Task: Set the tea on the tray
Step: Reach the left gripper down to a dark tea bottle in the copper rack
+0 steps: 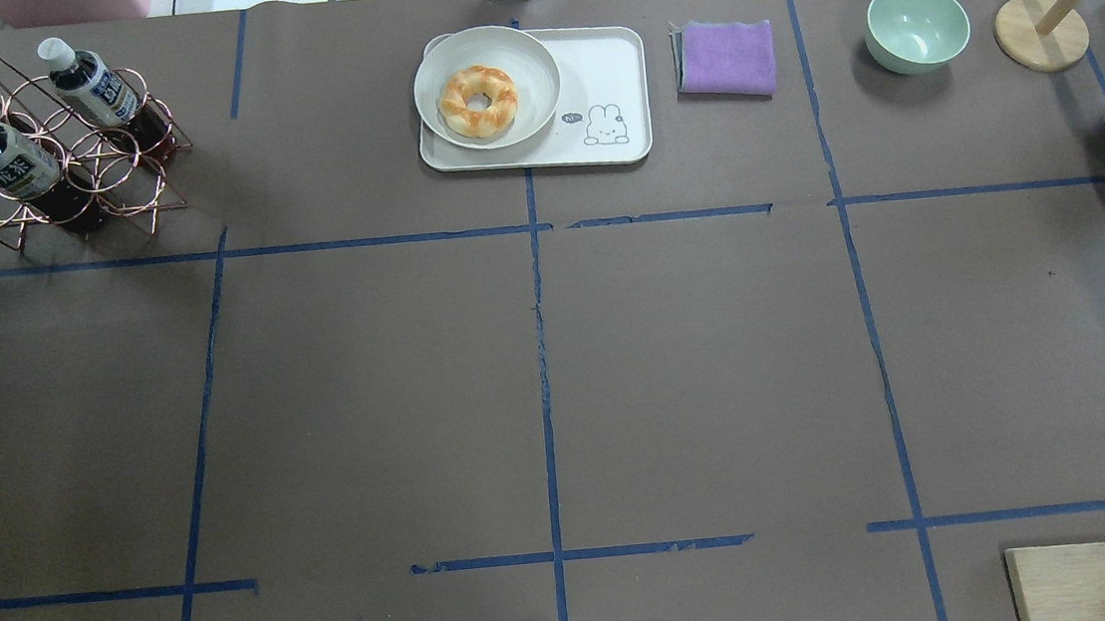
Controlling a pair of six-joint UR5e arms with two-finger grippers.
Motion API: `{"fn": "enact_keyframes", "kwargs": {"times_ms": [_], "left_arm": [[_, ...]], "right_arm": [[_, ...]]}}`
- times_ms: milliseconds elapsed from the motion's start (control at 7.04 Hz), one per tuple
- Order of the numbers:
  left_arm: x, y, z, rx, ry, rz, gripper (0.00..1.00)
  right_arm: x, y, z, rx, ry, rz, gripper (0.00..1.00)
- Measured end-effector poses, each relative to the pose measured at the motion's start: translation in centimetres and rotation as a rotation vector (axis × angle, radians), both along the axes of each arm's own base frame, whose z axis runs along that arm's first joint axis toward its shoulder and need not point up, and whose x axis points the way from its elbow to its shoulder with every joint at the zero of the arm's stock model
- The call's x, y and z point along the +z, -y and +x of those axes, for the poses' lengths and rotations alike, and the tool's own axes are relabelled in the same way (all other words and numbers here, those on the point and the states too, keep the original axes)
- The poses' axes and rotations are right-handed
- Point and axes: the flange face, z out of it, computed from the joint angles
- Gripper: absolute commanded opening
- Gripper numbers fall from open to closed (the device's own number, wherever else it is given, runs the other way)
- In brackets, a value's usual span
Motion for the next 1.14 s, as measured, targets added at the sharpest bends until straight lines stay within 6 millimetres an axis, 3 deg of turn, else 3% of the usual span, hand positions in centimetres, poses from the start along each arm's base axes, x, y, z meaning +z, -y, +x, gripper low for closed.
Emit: {"fn": "enact_keyframes", "kwargs": {"times_ms": [568, 710, 1136], "left_arm": [[-0.7, 0.2, 0.0, 0.000, 0.001, 0.015, 1.00], [-1.9, 0.8, 0.0, -0.001, 0.001, 0.040, 1.00], [-8.6, 5.3, 0.2, -0.003, -0.011, 0.221, 1.00]], "right_arm": [[0.0, 0.0, 0.0, 0.000, 0.001, 0.000, 1.00], [-0.1, 0.1, 0.0, 0.002, 0.001, 0.000, 1.00], [-0.1, 0.1, 0.0, 0.004, 0.001, -0.001, 1.00]]}}
